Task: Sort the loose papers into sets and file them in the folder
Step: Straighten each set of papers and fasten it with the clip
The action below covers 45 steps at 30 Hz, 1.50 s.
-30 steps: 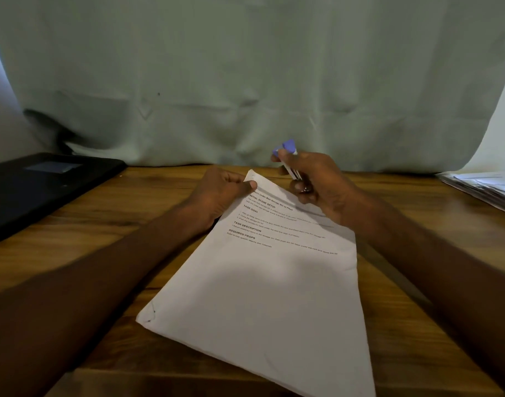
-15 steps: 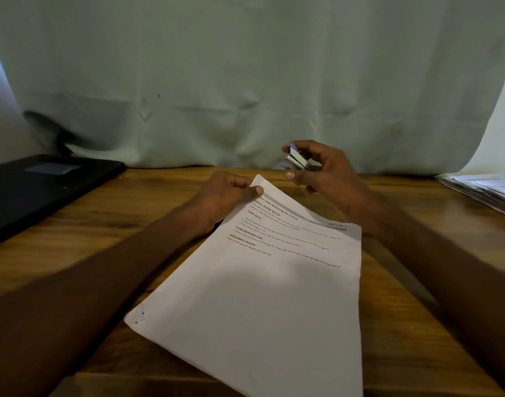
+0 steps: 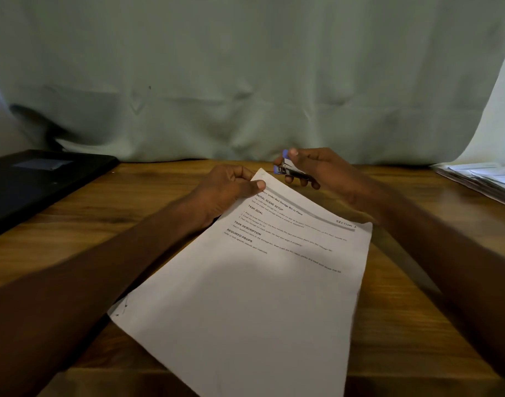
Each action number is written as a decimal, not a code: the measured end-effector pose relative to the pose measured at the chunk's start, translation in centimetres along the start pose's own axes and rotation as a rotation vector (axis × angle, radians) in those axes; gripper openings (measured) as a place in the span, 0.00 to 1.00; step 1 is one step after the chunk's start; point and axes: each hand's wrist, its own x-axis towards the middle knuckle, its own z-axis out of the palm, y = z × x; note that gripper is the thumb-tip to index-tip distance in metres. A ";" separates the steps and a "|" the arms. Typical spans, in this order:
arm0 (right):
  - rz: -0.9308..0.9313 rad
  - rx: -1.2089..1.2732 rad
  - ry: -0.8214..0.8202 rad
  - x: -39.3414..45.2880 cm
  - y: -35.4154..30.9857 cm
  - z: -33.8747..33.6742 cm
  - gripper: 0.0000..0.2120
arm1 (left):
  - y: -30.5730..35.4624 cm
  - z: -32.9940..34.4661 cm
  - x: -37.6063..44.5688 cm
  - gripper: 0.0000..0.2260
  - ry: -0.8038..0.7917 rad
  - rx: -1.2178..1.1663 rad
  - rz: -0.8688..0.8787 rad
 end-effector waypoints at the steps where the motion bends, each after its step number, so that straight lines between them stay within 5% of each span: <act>1: 0.007 -0.019 0.001 0.1 0.1 0.1 0.18 | 0.0 0.0 0.0 0.08 -0.005 -0.001 -0.003; 8: -0.009 -0.141 -0.123 -0.1 -0.2 0.4 0.17 | 0.2 0.1 -0.2 0.06 0.006 -0.023 -0.013; 14: -0.049 -0.170 -0.154 -0.1 -0.2 0.6 0.07 | 0.0 0.0 -0.1 0.08 0.022 -0.022 -0.052; 25: -0.161 -0.211 -0.123 -0.4 -0.5 0.2 0.12 | 0.3 -0.2 0.0 0.11 0.068 -0.108 -0.093; 45: -0.113 -0.133 -0.122 0.0 0.2 2.2 0.05 | 0.2 -0.1 0.0 0.11 0.112 -0.021 -0.023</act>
